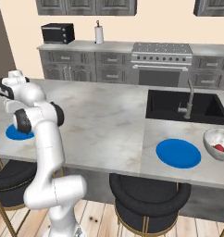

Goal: Pick the chicken drumstick and bell pepper from their plates and place them in the bowl. Then put the bowl in the fridge.

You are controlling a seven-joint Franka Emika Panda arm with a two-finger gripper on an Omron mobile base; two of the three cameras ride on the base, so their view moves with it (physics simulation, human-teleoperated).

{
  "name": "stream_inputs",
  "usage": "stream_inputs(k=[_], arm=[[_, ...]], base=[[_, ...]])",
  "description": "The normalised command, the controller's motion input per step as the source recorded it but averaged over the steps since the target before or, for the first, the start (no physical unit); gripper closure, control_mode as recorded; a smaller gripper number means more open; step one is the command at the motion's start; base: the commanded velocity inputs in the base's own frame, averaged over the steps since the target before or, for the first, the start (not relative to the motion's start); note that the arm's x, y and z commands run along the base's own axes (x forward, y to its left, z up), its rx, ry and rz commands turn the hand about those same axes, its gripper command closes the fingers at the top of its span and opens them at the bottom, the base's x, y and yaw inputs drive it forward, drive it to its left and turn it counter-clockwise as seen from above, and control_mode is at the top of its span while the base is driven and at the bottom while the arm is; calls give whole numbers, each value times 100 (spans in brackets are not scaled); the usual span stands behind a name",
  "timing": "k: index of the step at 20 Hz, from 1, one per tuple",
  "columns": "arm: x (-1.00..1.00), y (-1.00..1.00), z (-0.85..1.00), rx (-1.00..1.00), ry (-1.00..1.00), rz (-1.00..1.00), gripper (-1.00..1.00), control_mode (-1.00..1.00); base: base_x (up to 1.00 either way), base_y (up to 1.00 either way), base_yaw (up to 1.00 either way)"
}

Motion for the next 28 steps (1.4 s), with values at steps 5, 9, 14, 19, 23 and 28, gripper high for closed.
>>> stream_inputs(k=[5, 9, 14, 19, 23, 28], arm=[[-42, -66, 29, 9, -13, -2, 100, -100], [-40, -78, 19, 5, -17, 0, 100, -100], [-30, -79, 10, 11, -23, 0, 100, -100], [-26, -78, 6, 16, -23, 0, 100, -100], [-8, -75, 25, 15, -3, -6, 100, -100], [-1, -73, 41, 11, 10, -12, 100, -100]], base=[[0, 0, 0], [0, 0, 0], [0, 0, 0], [0, 0, 0], [0, 0, 0], [0, 0, 0]])
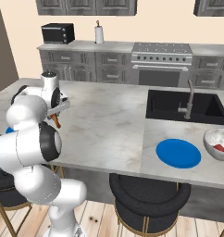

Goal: Pick the chicken drumstick and bell pepper from their plates and place them in the bowl. Then put the bowl in the fridge.

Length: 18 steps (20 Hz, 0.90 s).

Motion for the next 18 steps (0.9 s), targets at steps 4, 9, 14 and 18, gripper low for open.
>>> stream_inputs(k=[4, 9, 14, 18], arm=[[0, -73, 42, 8, 14, -11, 100, -100], [0, -74, 31, 1, 11, -12, 100, -100], [2, -76, 22, -3, 10, -18, 100, -100], [3, -74, 16, -2, 15, -23, 100, -100]], base=[[0, 0, 0], [0, 0, 0], [0, 0, 0], [0, 0, 0]])
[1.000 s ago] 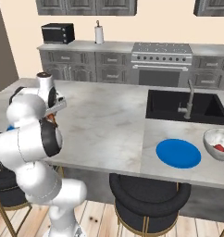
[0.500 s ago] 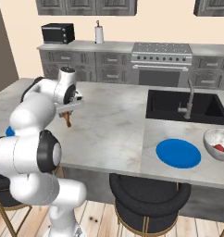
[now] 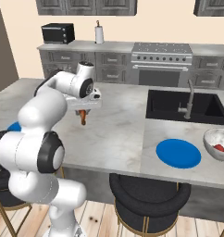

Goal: Pick the chicken drumstick and bell pepper from their plates and place them in the bowl. Then put the bowl in the fridge.

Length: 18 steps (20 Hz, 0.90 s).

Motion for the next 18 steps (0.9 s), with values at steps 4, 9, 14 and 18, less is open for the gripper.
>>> stream_inputs(k=[4, 9, 14, 18], arm=[[0, -74, 10, 0, 13, -29, 100, -100], [0, -71, 3, 0, 11, -35, 100, -100], [0, -66, 0, 0, 14, -42, 100, -100], [0, -67, 0, 0, 2, -41, 100, -100]], base=[[0, 0, 0], [0, 0, 0], [0, 0, 0], [0, 0, 0]])
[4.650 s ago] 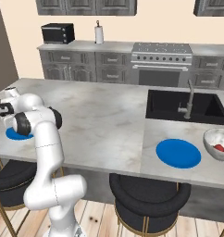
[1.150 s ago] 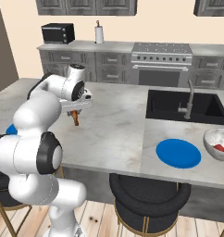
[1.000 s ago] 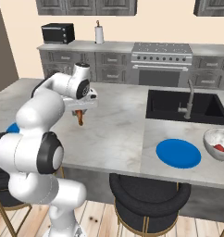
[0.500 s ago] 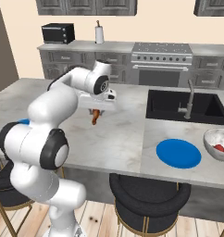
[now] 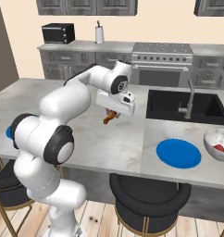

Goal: Pick the chicken drumstick and bell pepper from their plates and place them in the bowl. Then put the bowl in the fridge.

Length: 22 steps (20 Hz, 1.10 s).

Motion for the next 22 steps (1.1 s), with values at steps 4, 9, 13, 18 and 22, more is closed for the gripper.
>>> stream_inputs(k=[4, 9, 13, 18, 22], arm=[[0, -65, 0, 0, 2, -41, 100, -100], [2, -69, 0, -3, 5, -31, 100, -100], [0, -74, 0, -8, 6, -26, 100, -100], [0, -76, 0, -6, 0, -24, 100, -100], [0, -76, 0, -9, 0, -19, 100, -100]], base=[[0, 0, 0], [0, 0, 0], [0, 0, 0], [0, 0, 0], [0, 0, 0]])
